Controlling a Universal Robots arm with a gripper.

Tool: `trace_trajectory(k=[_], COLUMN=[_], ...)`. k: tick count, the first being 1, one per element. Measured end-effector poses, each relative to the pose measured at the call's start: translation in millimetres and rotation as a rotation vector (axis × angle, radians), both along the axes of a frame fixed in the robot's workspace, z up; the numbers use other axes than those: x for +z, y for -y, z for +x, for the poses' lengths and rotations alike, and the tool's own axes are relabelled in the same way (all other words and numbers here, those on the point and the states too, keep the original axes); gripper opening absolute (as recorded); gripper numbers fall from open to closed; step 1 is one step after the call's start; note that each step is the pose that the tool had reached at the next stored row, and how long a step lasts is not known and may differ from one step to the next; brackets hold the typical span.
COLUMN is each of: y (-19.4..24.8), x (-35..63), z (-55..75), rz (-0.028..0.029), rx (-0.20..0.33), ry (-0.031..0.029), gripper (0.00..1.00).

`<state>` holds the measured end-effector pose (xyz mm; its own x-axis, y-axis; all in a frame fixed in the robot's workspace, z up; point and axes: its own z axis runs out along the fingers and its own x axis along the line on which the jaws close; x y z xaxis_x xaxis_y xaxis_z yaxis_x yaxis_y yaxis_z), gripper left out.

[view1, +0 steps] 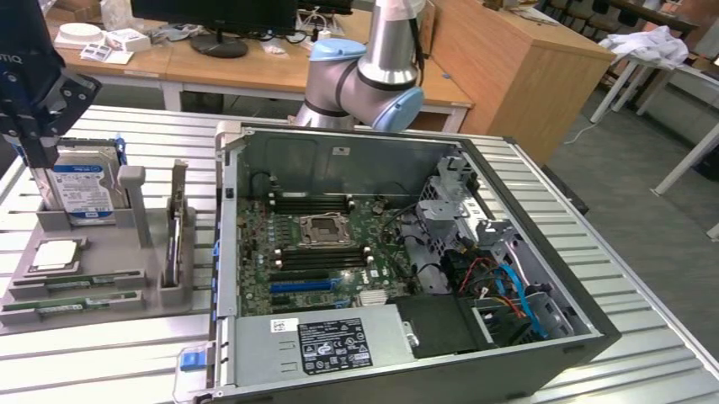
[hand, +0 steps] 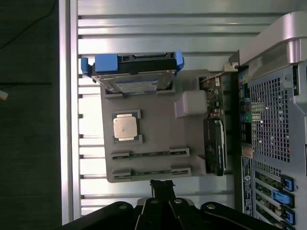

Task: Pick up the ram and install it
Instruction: 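Reach for the ram, then pick up the ram and move it above insertion slot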

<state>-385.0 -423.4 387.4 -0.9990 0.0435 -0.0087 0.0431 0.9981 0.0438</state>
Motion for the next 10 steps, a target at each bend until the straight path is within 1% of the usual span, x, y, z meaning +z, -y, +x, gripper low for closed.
trace_trajectory(k=[2, 10], y=[2.2, 2.3], x=[0.0, 0.0], z=[0.0, 0.0], rz=[0.0000, 0.0000], rx=[0.000, 0.000], ry=[0.0000, 0.0000], gripper=[0.11, 0.11])
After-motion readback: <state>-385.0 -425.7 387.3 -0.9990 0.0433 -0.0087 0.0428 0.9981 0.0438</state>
